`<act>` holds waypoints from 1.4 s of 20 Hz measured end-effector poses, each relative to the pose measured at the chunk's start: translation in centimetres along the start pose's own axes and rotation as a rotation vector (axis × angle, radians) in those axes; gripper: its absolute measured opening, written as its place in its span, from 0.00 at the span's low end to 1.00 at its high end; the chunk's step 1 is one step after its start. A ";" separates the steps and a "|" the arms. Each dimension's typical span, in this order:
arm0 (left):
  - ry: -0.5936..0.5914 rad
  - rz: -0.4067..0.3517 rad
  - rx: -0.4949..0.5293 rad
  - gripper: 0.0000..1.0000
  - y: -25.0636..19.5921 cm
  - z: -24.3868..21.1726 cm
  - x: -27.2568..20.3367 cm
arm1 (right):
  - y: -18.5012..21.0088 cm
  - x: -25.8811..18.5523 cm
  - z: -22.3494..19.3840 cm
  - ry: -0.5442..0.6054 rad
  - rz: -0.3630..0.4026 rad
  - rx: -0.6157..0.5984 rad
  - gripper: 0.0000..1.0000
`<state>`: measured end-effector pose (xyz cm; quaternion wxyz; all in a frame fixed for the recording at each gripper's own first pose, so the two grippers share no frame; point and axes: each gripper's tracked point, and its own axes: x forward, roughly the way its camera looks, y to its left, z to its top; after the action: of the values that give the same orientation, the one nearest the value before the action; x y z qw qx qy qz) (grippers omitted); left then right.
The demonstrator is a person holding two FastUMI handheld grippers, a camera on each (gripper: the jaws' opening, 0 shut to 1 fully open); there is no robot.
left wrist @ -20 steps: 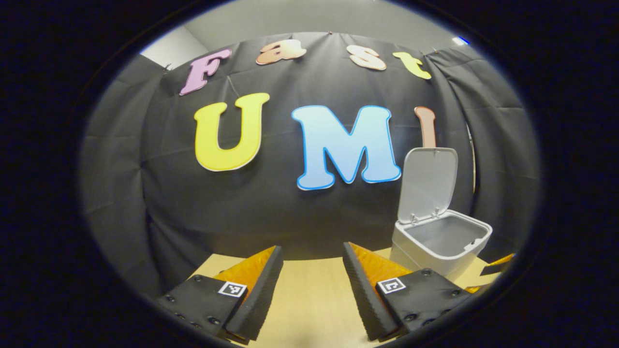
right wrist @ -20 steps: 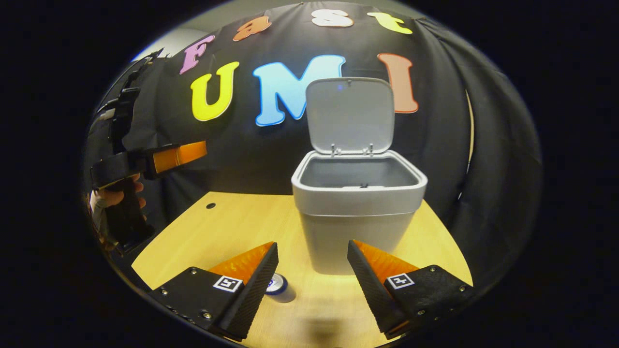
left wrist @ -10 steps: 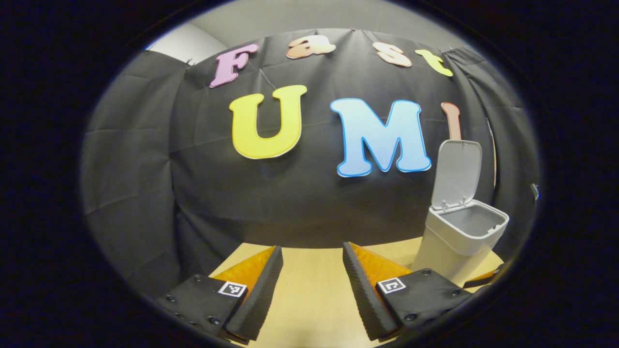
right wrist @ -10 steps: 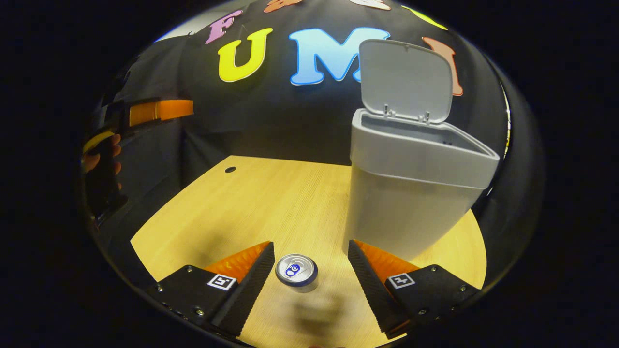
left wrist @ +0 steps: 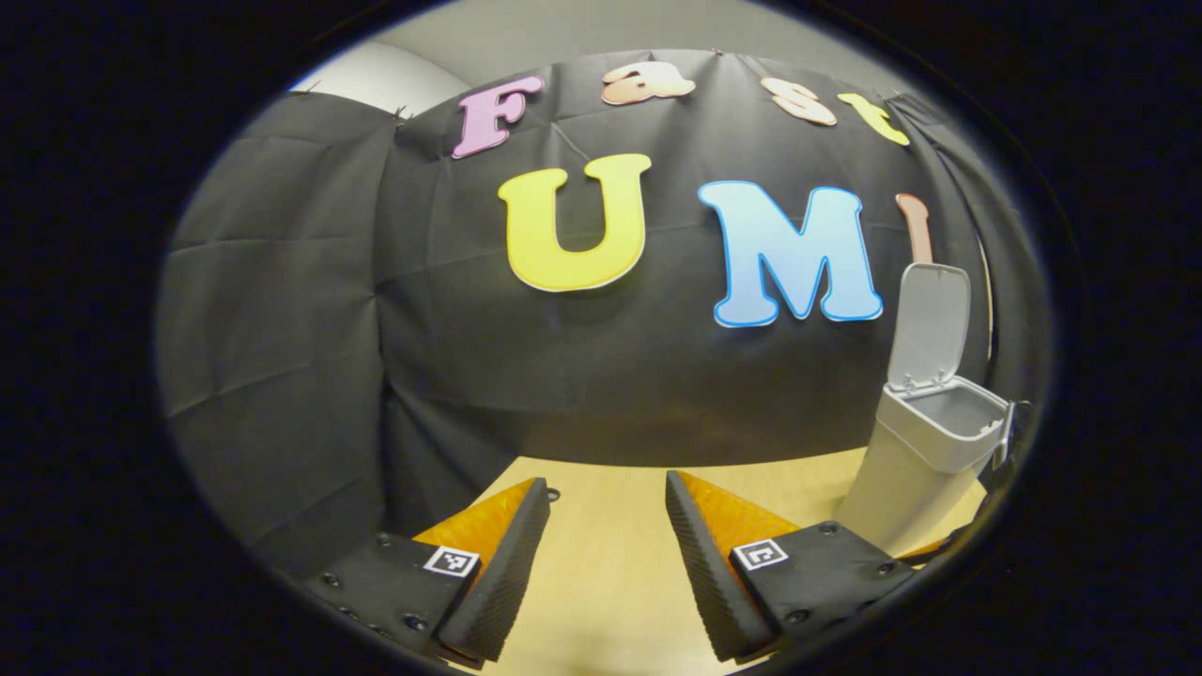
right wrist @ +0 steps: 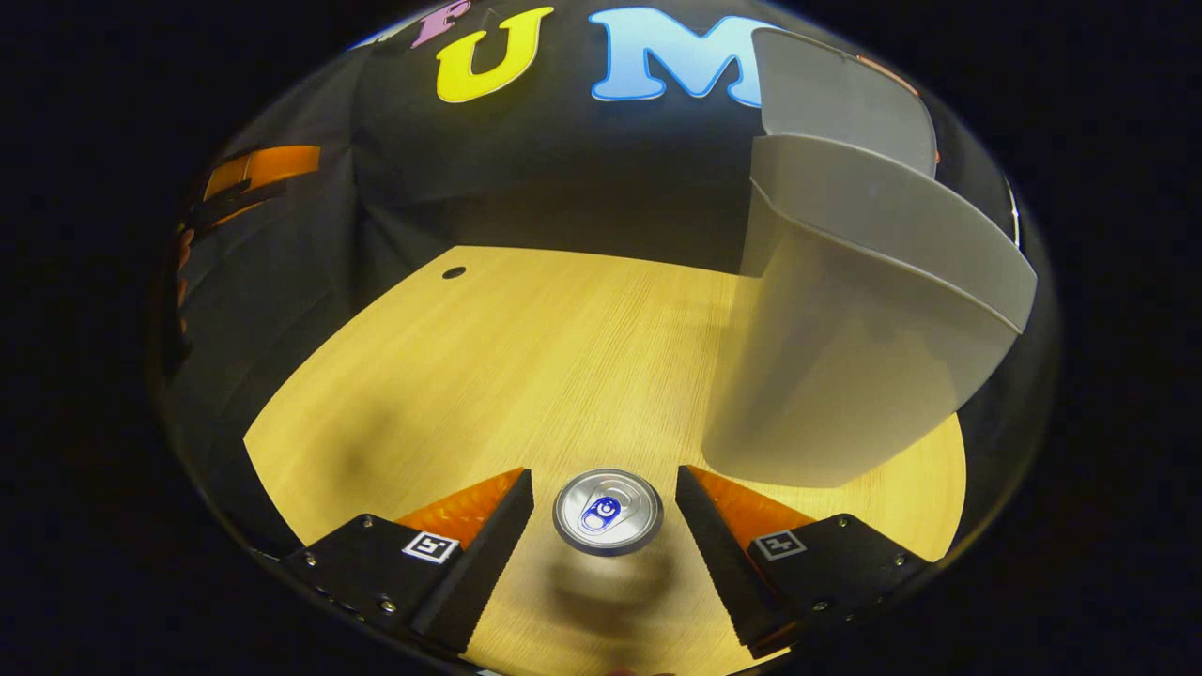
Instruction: Press the lid of the desktop garbage bin to open it, pick up the crumpled paper on the desktop and throw it into the bin, then pick up the pop can on the desktop and drop it into the bin, and finally close the garbage bin lid.
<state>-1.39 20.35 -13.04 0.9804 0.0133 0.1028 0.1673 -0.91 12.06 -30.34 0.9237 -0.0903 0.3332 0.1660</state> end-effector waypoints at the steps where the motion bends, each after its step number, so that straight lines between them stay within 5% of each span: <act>1: 0.002 0.005 -0.002 0.87 0.4 -0.1 0.1 | 0.1 0.3 -0.4 0.016 -0.001 0.001 0.98; 11: 0.016 0.015 -0.019 0.83 1.2 -0.8 0.9 | -1.1 1.9 -2.1 0.089 -0.052 0.024 0.98; 12: 0.017 0.013 -0.019 0.83 1.0 -0.8 1.0 | -1.4 2.1 -2.0 0.085 -0.055 0.027 0.86; 15: 0.019 0.004 -0.022 0.83 0.5 -0.8 1.1 | -1.3 1.3 -1.3 0.062 -0.049 0.047 0.84; 24: 0.019 -0.042 -0.018 0.87 -2.0 -0.7 1.6 | -1.0 -2.4 6.0 -0.120 -0.023 0.070 0.84; 28: 0.020 -0.058 -0.021 0.80 -2.9 -0.6 1.7 | -0.4 -5.2 11.1 -0.245 -0.011 0.039 0.84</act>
<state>1.01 18.16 -14.15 0.9839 -0.0016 0.1110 0.1401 1.97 13.54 -18.47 0.9600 -0.0532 0.2206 0.1641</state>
